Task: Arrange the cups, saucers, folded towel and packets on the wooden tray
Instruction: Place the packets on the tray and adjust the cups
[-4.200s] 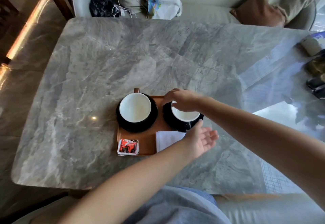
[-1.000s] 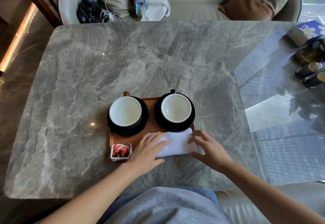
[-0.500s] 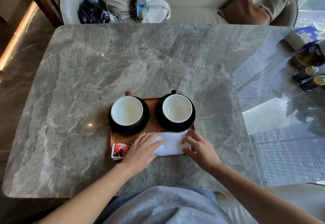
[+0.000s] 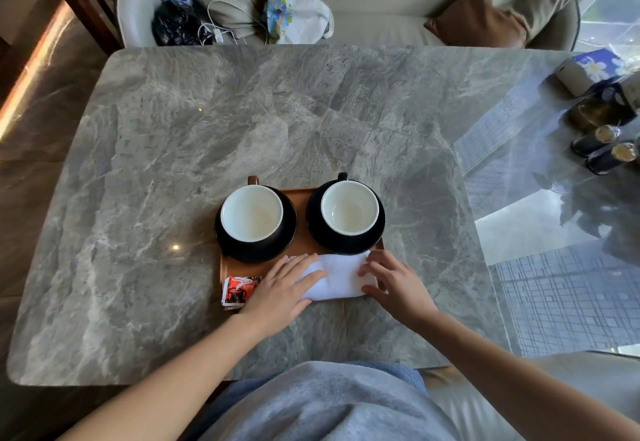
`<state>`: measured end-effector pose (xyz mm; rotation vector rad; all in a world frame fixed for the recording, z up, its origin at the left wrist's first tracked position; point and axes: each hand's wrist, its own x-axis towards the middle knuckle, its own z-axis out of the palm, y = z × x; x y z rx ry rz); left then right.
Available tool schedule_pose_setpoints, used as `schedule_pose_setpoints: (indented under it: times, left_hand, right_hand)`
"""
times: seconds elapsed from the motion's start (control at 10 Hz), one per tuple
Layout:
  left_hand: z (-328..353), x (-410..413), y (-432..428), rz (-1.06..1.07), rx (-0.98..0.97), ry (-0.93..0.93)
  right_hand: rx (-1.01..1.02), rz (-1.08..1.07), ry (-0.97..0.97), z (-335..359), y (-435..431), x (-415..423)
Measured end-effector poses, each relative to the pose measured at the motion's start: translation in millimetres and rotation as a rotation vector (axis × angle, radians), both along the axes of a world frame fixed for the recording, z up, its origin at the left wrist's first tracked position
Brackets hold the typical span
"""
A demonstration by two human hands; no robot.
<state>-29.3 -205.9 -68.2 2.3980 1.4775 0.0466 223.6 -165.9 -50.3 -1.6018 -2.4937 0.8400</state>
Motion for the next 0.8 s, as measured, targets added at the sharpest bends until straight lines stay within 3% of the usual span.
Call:
schedule_pose_setpoints:
  times: [0.3, 0.5, 0.8]
  left_hand:
    - [2.5, -10.6, -2.0, -0.049, -0.002, 0.078]
    - [19.6, -17.7, -2.1, 0.018, 0.024, 0.104]
    - [127.8, -30.1, 54.9, 0.265, 0.33, 0.018]
  right_hand:
    - [0.07, -0.043, -0.076, 2.9, -9.8, -1.7]
    - [0.223, -0.054, -0.091, 17.5, -10.1, -11.8]
    - [0.549, -0.007, -0.074, 102.3, 44.6, -55.6]
